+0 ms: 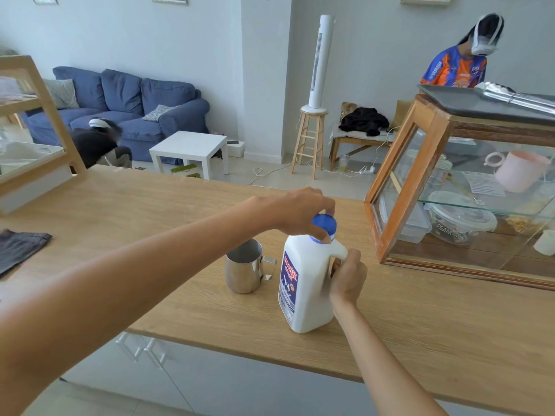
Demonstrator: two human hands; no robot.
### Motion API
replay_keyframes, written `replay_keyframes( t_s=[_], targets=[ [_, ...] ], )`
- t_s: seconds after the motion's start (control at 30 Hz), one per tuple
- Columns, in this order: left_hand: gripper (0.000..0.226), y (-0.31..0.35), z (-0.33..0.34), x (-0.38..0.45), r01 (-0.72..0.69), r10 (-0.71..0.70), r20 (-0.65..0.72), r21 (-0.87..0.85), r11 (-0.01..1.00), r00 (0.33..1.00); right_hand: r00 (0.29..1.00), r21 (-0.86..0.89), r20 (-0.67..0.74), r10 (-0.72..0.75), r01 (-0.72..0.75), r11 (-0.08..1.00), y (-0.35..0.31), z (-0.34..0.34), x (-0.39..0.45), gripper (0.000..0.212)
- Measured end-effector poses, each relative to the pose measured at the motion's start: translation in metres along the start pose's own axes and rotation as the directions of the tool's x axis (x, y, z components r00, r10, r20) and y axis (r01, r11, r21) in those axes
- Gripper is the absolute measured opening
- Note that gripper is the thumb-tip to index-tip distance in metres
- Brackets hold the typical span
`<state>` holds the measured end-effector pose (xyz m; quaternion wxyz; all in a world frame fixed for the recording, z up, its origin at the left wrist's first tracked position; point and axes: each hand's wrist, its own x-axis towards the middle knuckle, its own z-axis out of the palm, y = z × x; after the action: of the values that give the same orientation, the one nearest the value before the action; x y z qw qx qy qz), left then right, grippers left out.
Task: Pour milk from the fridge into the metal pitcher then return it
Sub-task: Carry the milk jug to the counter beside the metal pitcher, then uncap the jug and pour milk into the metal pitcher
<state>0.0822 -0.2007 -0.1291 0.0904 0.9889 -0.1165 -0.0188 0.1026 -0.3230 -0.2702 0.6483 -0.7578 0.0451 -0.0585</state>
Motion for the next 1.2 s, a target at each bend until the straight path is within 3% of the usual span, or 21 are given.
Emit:
replay_keyframes(
  t_s=[0.1,0.33,0.67,0.93,1.2],
  targets=[
    [0.052,0.001,-0.002,-0.002,0.035,-0.034,-0.031,0.008,0.999,0.999,0.996,0.088,-0.038,0.075,-0.072,0.994,0.002,0.002,0.002,0.026],
    [0.048,-0.031,-0.014,-0.036,0.091,-0.093,-0.022,-0.065,0.994,0.995,0.995,0.116,-0.043,0.092,-0.087,0.989,-0.003,-0.002,-0.001,0.034],
    [0.049,-0.1,0.039,-0.081,0.286,-0.277,0.114,-0.076,0.955,0.954,0.984,0.136,-0.137,0.114,-0.095,0.986,0.001,0.007,-0.001,0.026],
    [0.057,-0.174,0.143,-0.11,0.491,-0.454,0.364,-0.01,0.871,0.813,0.956,0.184,-0.261,0.133,-0.086,0.979,0.007,0.016,-0.005,0.03],
    [0.05,-0.199,0.198,-0.105,0.54,-0.51,0.191,-0.17,0.824,0.839,0.937,0.236,-0.324,0.128,-0.05,0.97,0.006,0.022,-0.011,0.038]
  ],
)
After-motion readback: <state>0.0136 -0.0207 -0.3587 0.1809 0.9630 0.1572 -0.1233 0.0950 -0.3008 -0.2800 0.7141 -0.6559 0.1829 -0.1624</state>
